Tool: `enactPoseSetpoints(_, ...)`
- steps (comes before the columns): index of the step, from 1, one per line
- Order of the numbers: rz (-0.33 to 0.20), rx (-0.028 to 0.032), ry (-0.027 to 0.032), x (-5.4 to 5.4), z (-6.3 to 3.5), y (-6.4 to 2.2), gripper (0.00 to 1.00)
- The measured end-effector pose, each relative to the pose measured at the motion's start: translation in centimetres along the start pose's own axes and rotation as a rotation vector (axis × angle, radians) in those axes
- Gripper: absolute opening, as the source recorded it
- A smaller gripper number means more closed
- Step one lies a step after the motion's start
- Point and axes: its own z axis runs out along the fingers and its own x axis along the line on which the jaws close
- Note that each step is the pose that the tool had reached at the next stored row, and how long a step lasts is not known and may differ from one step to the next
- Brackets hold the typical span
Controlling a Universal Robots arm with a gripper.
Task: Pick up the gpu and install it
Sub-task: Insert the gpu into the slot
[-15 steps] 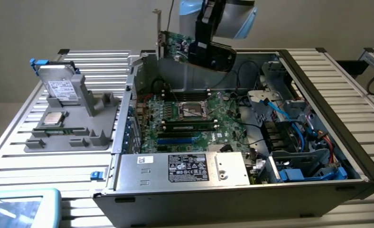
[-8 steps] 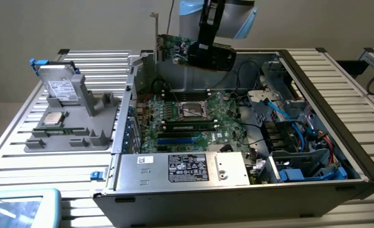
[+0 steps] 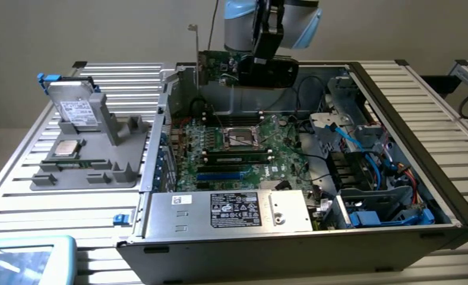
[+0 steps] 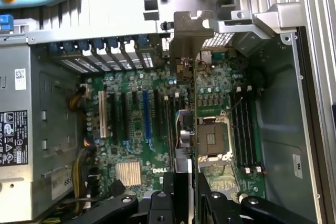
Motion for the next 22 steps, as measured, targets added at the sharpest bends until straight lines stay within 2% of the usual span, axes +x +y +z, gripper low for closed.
enactPoseSetpoints(2,-0.025,0.0046,0.0021,0.0,0.10,-0.01,0.27)
enactPoseSetpoints(4,-0.031,0.0047,0.0039,0.0,0.11,-0.02,0.27)
enactPoseSetpoints(9,-0.031,0.0051,0.0040,0.0,0.13,-0.01,0.27)
enactPoseSetpoints(10,-0.031,0.0099,0.0046,0.0,0.16,0.02,0.27)
enactPoseSetpoints(12,-0.031,0.0355,0.0123,0.0,0.18,0.17,0.27)
enactPoseSetpoints(13,-0.030,0.0463,0.0164,0.0,0.21,0.28,0.27)
enactPoseSetpoints(14,-0.030,0.0517,0.0212,0.0,0.26,0.47,0.27)
enactPoseSetpoints(18,-0.029,0.0555,0.0396,0.1,0.63,1.49,0.27)
enactPoseSetpoints(20,-0.028,0.0559,0.0453,0.2,0.90,1.89,0.27)
enactPoseSetpoints(22,-0.028,0.0560,0.0482,0.2,1.25,2.09,0.27)
